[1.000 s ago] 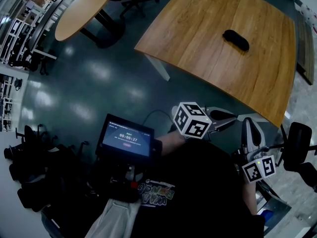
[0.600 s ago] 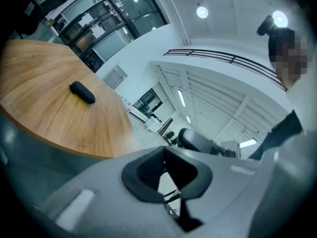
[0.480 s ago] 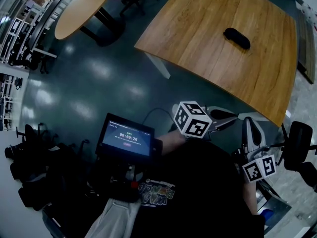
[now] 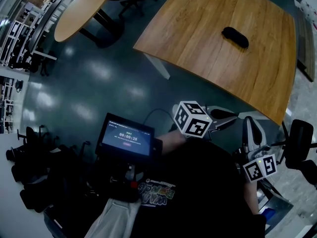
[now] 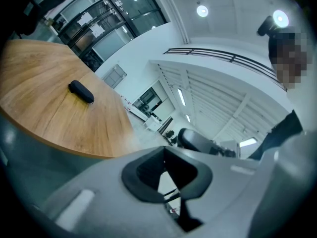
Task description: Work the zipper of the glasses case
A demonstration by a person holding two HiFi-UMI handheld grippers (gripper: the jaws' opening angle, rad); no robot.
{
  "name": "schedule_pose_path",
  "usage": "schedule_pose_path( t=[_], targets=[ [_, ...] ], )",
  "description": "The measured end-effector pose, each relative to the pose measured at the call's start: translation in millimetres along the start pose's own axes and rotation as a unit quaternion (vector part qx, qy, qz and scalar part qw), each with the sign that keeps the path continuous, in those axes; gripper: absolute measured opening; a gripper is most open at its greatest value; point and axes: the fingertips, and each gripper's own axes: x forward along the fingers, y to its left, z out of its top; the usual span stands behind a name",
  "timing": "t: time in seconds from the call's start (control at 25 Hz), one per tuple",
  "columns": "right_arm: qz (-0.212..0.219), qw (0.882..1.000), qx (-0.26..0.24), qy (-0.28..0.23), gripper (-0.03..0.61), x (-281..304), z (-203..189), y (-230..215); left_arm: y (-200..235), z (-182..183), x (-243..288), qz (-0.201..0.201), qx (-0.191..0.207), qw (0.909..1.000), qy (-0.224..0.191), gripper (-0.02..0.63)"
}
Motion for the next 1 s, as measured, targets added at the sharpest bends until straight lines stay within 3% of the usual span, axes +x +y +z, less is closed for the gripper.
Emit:
schedule_pose_path(
  t=[1.0],
  targets=[
    [0.007, 1.000, -0.008, 0.000, 0.005, 5.0, -3.1, 1.6, 7.2, -0.8, -3.5, 0.006, -0.001, 1.0000, -0.005, 0.000]
  ],
)
